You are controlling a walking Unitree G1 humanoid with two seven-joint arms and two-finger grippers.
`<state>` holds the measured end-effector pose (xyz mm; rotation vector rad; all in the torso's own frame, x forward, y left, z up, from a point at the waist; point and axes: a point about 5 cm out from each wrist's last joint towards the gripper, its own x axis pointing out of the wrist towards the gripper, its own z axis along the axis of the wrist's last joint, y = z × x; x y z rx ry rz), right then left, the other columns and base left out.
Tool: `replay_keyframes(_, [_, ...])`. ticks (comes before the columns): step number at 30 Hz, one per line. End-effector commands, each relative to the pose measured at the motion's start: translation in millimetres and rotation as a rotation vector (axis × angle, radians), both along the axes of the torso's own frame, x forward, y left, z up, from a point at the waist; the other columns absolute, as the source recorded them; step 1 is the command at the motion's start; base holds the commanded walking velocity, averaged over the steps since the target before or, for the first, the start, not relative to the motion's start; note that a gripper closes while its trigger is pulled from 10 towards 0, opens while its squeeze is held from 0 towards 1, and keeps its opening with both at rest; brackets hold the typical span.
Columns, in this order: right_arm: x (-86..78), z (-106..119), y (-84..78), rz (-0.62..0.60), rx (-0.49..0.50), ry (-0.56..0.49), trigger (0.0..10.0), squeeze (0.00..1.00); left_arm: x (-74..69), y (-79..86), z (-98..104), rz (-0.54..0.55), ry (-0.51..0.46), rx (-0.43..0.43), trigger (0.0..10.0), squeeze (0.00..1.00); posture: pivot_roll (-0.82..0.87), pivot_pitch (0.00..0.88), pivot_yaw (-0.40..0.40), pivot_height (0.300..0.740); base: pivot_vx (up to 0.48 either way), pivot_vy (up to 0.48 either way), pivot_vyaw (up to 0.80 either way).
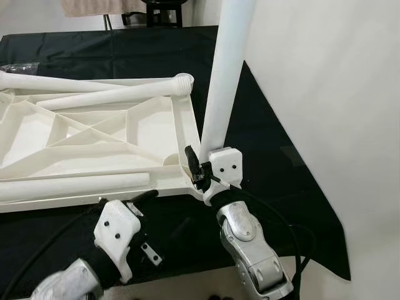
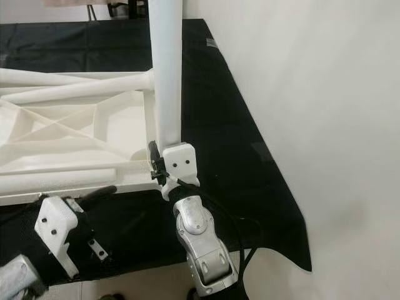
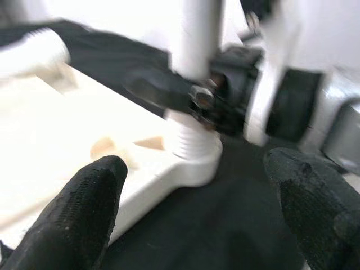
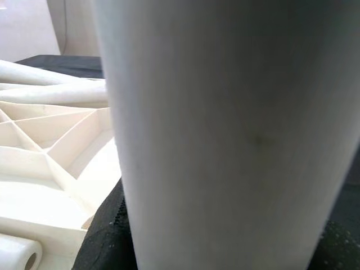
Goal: Building children table
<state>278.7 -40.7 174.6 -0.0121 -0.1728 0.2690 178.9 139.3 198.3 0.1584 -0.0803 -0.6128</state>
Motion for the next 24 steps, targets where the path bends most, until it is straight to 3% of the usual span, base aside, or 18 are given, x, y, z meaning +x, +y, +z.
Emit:
replay_keyframes(1, [-12.8,-53,20.4,-0.025,0.069,0.307,10.0,0.00,2.4,3.6,-2,-0.003,0.009,0.022,10.0,0.00,0.12,0.219,-0.057,0.740,0.000,0.000,0.00])
replay_keyframes(5, [-13.8,-56,25.1,-0.030,0.077,0.307,10.0,0.00,11.2,8.5,7,0.001,-0.029,0.023,10.0,0.00,0.12,0.209,-0.052,0.740,0.000,0.000,0.00])
replay_keyframes(8, [-12.7,-62,28.0,-0.043,0.076,0.315,10.0,0.00,29.1,14.8,32,-0.003,-0.117,0.003,10.0,0.00,0.12,0.200,-0.046,0.740,0.000,0.000,0.00])
replay_keyframes(11, [-11.9,-62,28.2,-0.047,0.075,0.315,10.0,0.00,32.8,15.7,37,-0.006,-0.136,-0.001,10.0,0.00,0.12,0.200,-0.046,0.740,0.000,0.000,0.00])
replay_keyframes(14, [-9.6,-63,28.6,-0.068,0.089,0.319,10.0,0.00,51.6,16.3,69,-0.039,-0.229,-0.071,10.0,0.00,0.12,0.193,-0.046,0.740,0.000,0.000,0.00])
replay_keyframes(15, [-9.6,-63,28.6,-0.068,0.089,0.319,10.0,0.00,51.6,16.3,69,-0.039,-0.229,-0.071,10.0,0.00,0.12,0.193,-0.046,0.740,0.000,0.000,0.00])
replay_keyframes(16, [-8.9,-63,29.2,-0.069,0.090,0.317,10.0,0.00,59.2,14.4,84,-0.075,-0.261,-0.108,10.0,0.00,0.11,0.191,-0.043,0.740,0.000,0.000,0.00])
replay_keyframes(17, [-8.9,-63,29.2,-0.069,0.090,0.317,10.0,0.00,59.2,14.4,84,-0.075,-0.261,-0.108,10.0,0.00,0.11,0.191,-0.043,0.740,0.000,0.000,0.00])
replay_keyframes(18, [-8.3,-63,30.5,-0.066,0.090,0.310,10.0,0.00,68.2,11.0,101,-0.132,-0.285,-0.155,10.0,0.00,0.11,0.188,-0.040,0.740,0.000,0.000,0.00])
replay_keyframes(19, [-8.3,-63,30.5,-0.066,0.090,0.310,10.0,0.00,68.2,11.0,101,-0.132,-0.285,-0.155,10.0,0.00,0.11,0.188,-0.040,0.740,0.000,0.000,0.00])
replay_keyframes(21, [-7.1,-61,33.5,-0.059,0.089,0.297,10.0,0.00,80.8,0.4,123,-0.285,-0.279,-0.201,10.0,0.00,0.11,0.185,-0.036,0.740,0.000,0.000,0.00])
replay_keyframes(22, [-6.7,-61,34.9,-0.056,0.090,0.293,10.0,0.00,84.1,-6.3,128,-0.368,-0.260,-0.196,10.0,0.00,0.11,0.182,-0.032,0.740,0.000,0.000,0.00])
replay_keyframes(24, [-6.7,-61,34.9,-0.056,0.090,0.293,10.0,0.00,84.1,-6.3,128,-0.368,-0.260,-0.196,10.0,0.00,0.11,0.182,-0.032,0.740,0.000,0.000,0.00])
